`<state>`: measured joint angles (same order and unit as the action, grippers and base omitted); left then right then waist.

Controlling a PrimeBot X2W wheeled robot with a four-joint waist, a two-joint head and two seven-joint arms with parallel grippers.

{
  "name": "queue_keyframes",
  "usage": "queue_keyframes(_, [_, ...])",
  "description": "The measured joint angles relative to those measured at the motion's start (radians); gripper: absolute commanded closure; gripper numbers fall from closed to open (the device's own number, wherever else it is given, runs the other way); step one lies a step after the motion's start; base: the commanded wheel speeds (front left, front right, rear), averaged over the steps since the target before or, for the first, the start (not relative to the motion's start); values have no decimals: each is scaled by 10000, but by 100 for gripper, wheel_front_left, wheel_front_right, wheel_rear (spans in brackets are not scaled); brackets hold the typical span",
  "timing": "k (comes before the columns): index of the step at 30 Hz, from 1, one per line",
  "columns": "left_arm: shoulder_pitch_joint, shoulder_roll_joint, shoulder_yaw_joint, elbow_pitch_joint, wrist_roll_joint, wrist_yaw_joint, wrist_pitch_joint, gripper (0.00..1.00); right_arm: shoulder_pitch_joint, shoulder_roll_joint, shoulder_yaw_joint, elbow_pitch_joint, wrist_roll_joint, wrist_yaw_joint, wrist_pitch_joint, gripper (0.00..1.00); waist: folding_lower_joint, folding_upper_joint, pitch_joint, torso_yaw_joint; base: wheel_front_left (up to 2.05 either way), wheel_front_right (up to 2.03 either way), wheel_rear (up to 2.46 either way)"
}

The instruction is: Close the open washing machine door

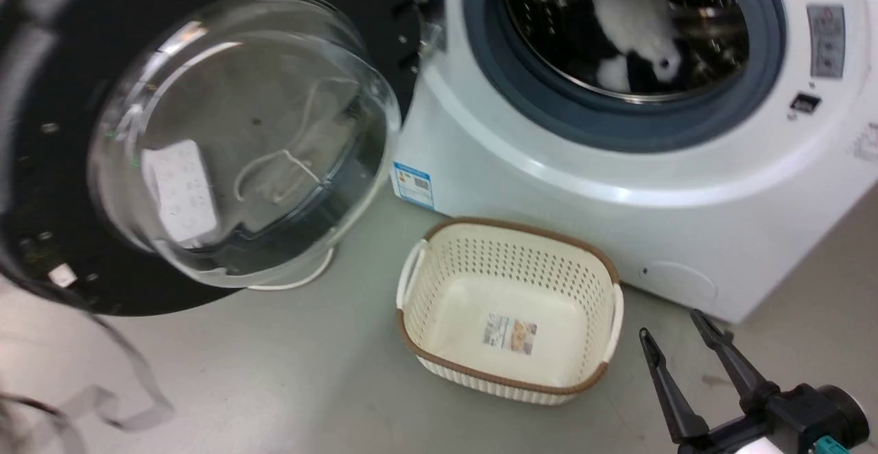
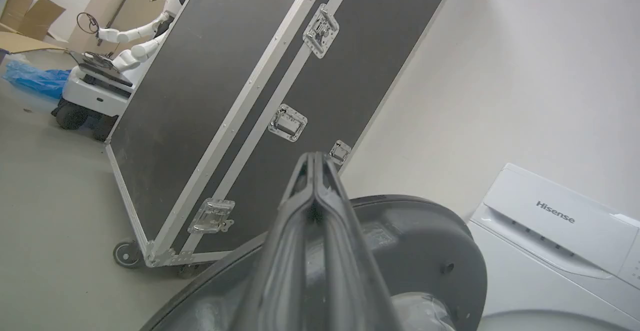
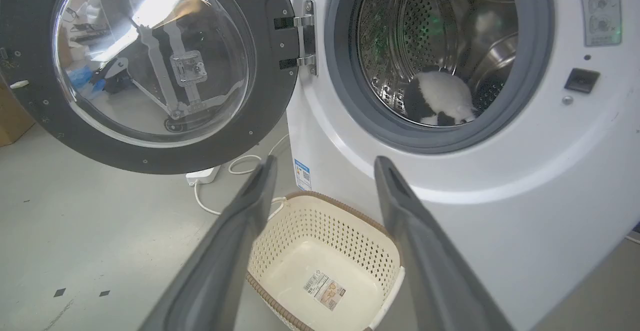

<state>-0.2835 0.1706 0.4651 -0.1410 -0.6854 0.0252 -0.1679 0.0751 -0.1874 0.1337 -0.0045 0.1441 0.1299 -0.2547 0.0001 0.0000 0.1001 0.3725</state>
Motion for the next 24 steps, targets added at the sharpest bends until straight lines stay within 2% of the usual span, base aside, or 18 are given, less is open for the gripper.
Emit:
queue_keyframes(3, [-976,1101,855,1108,-796,437,1068,100,-51,-151,100,-54,111,0,-25,0,1,0,246,-272,0,0,0])
queue_keyframes(6, [-1449,2100,1243,2416,-1354,729,2326,100,-148,-253,161,-82,203,0,-25,0,1,0,465,-544,0,0,0])
queue_keyframes(9, [-1729,2757,1379,3467,-1770,984,3467,100,-238,-380,226,-77,268,0,-25,0,1,0,628,-795,0,0,0])
queue_keyframes(14, [-1842,3363,1818,4690,-2541,1356,4968,100,-321,-493,345,-67,380,0,-25,0,0,0,768,-1167,0,0,0])
queue_keyframes(17, [-1851,3453,2203,5045,-3266,1509,5873,100,-393,-535,353,-71,418,0,-25,0,0,0,835,-1325,0,0,0])
queue_keyframes(24, [-1742,3296,2665,4581,-4970,1302,7956,100,-385,-560,355,-42,433,0,-25,0,-1,0,802,-1398,0,0,0])
